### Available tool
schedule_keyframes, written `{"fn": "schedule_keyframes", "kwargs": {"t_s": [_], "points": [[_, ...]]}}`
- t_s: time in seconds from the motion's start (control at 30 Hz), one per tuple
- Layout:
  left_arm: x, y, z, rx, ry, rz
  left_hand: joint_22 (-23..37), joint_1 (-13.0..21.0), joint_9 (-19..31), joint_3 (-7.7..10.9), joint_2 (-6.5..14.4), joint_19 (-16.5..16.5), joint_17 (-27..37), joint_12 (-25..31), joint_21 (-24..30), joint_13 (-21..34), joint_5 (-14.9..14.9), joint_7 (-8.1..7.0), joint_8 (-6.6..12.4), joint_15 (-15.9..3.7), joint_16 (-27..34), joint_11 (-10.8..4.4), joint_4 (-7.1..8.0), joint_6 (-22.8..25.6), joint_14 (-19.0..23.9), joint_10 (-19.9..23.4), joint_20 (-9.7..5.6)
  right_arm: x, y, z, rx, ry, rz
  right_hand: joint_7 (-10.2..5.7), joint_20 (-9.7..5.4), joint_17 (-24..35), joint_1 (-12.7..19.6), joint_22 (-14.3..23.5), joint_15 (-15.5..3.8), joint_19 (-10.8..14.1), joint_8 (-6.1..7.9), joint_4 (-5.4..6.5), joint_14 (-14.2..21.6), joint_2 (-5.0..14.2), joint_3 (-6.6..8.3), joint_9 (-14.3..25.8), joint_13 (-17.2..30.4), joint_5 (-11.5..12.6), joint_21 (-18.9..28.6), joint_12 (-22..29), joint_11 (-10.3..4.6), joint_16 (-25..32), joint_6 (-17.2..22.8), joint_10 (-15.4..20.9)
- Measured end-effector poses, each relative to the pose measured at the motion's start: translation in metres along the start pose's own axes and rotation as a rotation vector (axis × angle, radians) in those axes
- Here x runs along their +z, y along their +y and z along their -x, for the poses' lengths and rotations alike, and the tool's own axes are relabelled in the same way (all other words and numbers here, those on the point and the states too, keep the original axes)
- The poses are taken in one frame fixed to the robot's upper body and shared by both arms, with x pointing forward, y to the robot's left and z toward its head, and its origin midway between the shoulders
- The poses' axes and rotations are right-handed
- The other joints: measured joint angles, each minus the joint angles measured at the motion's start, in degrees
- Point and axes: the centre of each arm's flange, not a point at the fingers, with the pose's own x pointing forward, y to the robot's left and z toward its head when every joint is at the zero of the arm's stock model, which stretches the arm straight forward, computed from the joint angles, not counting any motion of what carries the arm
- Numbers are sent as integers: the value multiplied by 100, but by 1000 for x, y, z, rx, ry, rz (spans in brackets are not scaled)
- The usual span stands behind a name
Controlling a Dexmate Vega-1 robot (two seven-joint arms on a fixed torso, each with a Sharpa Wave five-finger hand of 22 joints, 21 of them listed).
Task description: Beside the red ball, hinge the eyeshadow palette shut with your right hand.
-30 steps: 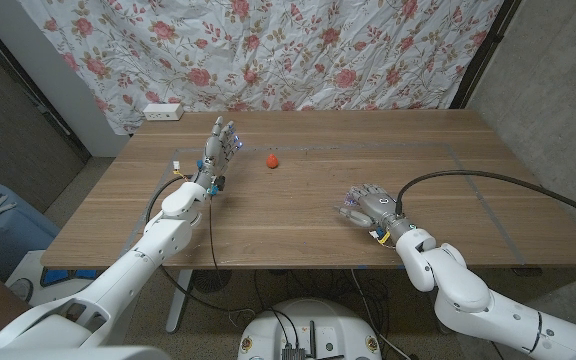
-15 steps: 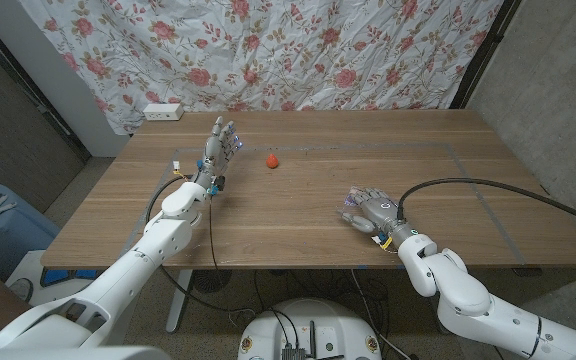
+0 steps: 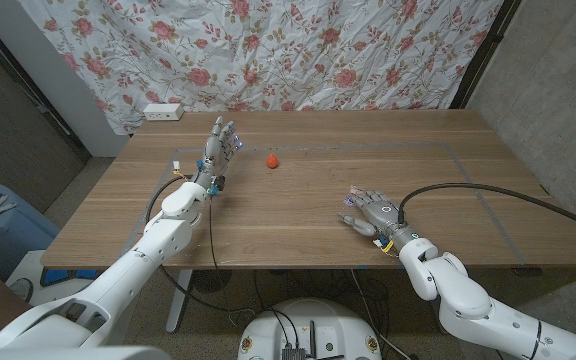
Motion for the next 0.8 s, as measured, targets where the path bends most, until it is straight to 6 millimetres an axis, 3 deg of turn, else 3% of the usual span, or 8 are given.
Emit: {"fn": "schedule_keyframes", "kwargs": {"t_s": [0.8], "points": [[0, 0, 0, 0, 0, 0, 0, 0, 0, 0, 0, 0, 0, 0, 0, 0, 0, 0, 0, 0, 0, 0, 0, 0, 0, 0, 0, -2, 9, 1, 19, 2, 25, 39, -121, -17, 0, -15, -31, -122, 84, 87, -31, 0, -24, -16, 3, 0, 0, 44, -9, 0, 311, 92]]}}
